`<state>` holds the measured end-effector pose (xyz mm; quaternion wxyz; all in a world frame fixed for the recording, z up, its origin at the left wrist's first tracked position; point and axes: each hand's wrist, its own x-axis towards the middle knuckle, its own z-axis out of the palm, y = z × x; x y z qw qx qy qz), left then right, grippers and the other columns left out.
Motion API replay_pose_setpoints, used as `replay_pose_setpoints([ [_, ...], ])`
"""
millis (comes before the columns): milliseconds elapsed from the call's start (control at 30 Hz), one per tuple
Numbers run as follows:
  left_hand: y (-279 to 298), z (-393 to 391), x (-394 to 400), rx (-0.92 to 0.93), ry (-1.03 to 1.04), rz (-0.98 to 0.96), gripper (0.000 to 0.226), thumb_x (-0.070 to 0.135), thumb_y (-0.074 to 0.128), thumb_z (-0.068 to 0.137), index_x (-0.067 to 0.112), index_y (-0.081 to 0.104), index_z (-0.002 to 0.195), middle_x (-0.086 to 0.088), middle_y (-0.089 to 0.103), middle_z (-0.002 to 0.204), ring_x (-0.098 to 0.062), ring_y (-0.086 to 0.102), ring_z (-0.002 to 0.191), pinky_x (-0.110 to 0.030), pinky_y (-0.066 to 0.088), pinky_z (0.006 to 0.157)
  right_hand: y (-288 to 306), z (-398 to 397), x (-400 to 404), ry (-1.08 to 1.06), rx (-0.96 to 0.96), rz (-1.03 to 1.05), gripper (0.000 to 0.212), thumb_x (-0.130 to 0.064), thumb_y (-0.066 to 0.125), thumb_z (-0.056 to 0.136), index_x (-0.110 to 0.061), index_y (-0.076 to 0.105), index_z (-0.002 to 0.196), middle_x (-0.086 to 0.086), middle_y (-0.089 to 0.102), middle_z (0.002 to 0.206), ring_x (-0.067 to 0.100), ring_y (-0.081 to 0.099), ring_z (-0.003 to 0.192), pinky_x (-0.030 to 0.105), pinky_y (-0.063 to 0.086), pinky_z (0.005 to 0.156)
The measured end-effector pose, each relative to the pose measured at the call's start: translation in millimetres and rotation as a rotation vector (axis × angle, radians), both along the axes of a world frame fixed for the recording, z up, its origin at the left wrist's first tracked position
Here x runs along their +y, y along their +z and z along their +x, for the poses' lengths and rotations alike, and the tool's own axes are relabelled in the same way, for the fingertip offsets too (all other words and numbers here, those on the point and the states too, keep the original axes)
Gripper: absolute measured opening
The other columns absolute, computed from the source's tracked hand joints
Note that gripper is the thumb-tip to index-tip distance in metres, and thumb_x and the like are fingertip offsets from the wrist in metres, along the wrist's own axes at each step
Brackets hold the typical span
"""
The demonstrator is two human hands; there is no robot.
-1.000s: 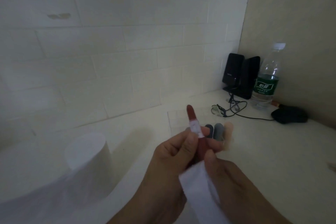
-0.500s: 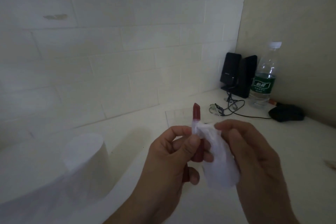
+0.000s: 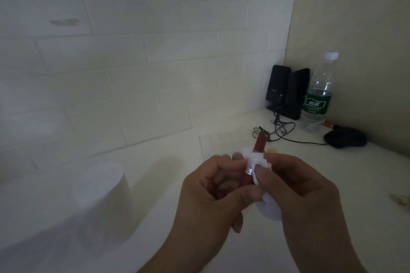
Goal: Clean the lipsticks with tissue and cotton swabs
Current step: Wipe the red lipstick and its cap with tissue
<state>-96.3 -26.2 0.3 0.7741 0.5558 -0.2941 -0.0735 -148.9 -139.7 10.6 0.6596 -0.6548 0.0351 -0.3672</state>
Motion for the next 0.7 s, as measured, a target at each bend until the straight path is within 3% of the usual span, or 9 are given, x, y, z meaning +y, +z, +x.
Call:
replay_pose_setpoints([
  [100, 0, 1, 1, -0.042, -0.013, 0.057, 0.03, 0.0, 0.081, 0.061, 0.02, 0.072, 0.081, -0.013, 0.074, 0.08, -0.016, 0.058, 0.049, -0.019, 0.039, 0.036, -1, 1, -5, -0.002, 0.056, 0.063, 0.047, 0.001, 0.069, 0.074, -0.038, 0.071, 0.049, -0.009, 0.069, 0.057, 0.0, 0.064, 0.052, 0.011, 0.048, 0.049],
  [233, 2, 2, 3, -0.03, -0.042, 0.045, 0.023, 0.006, 0.078, 0.071, 0.023, 0.075, 0.085, -0.012, 0.075, 0.08, -0.023, 0.054, 0.048, -0.017, 0.037, 0.035, -7, 4, -13, 0.109, 0.156, 0.152, 0.054, 0.006, 0.062, 0.078, -0.032, 0.069, 0.042, -0.008, 0.068, 0.054, -0.001, 0.063, 0.051, 0.011, 0.048, 0.048],
  [300, 1, 3, 4, -0.034, -0.044, 0.053, 0.021, 0.009, 0.071, 0.075, 0.023, 0.075, 0.09, -0.01, 0.074, 0.076, -0.022, 0.048, 0.041, -0.016, 0.035, 0.035, -10, 6, -16, 0.173, 0.159, 0.198, 0.045, -0.001, 0.072, 0.075, -0.03, 0.069, 0.04, -0.01, 0.069, 0.056, -0.001, 0.066, 0.056, 0.009, 0.05, 0.052],
  [333, 0, 3, 4, -0.037, -0.043, 0.062, 0.022, 0.011, 0.066, 0.075, 0.024, 0.075, 0.091, -0.009, 0.073, 0.072, -0.018, 0.043, 0.036, -0.015, 0.033, 0.035, -10, 7, -16, 0.201, 0.138, 0.233, 0.026, -0.021, 0.086, 0.063, -0.031, 0.071, 0.044, -0.009, 0.071, 0.06, 0.0, 0.068, 0.06, 0.01, 0.051, 0.054],
  [400, -1, 4, 4, -0.049, -0.036, 0.077, 0.024, 0.015, 0.062, 0.079, 0.027, 0.076, 0.094, -0.006, 0.069, 0.065, -0.014, 0.033, 0.033, -0.014, 0.03, 0.037, -10, 6, -13, 0.209, 0.144, 0.208, 0.039, -0.063, 0.086, 0.027, -0.036, 0.073, 0.052, -0.01, 0.073, 0.067, 0.004, 0.07, 0.068, 0.012, 0.053, 0.059],
  [433, -2, 4, 4, -0.066, -0.027, 0.089, 0.025, 0.018, 0.06, 0.081, 0.03, 0.076, 0.096, -0.005, 0.066, 0.062, -0.014, 0.031, 0.034, -0.015, 0.029, 0.037, -12, 6, -12, 0.175, 0.152, 0.157, 0.04, -0.07, 0.08, 0.028, -0.04, 0.073, 0.054, -0.01, 0.073, 0.069, 0.008, 0.071, 0.07, 0.014, 0.054, 0.061],
  [567, -6, 3, 1, -0.279, 0.074, 0.223, 0.033, 0.026, 0.057, 0.088, 0.048, 0.065, 0.111, 0.01, 0.062, 0.064, 0.002, 0.045, 0.044, -0.046, 0.039, 0.046, -12, 5, -10, 0.08, 0.12, 0.119, 0.008, -0.047, 0.069, 0.048, -0.046, 0.071, 0.055, -0.009, 0.074, 0.07, 0.012, 0.071, 0.069, 0.027, 0.059, 0.066],
  [600, -7, 3, 1, -0.362, 0.109, 0.273, 0.033, 0.031, 0.059, 0.088, 0.05, 0.062, 0.114, 0.016, 0.063, 0.069, 0.004, 0.052, 0.052, -0.046, 0.045, 0.053, -13, 5, -11, 0.065, 0.121, 0.118, 0.01, -0.041, 0.067, 0.049, -0.046, 0.072, 0.057, -0.009, 0.074, 0.071, 0.012, 0.071, 0.069, 0.029, 0.058, 0.064],
  [700, -8, 6, 0, -0.427, 0.13, 0.369, 0.041, 0.046, 0.065, 0.074, 0.053, 0.06, 0.115, 0.019, 0.067, 0.088, -0.003, 0.063, 0.077, -0.019, 0.051, 0.068, -18, 5, -12, 0.039, 0.114, 0.132, 0.015, -0.04, 0.067, 0.047, -0.046, 0.073, 0.06, -0.008, 0.074, 0.074, 0.012, 0.071, 0.07, 0.027, 0.054, 0.061],
])
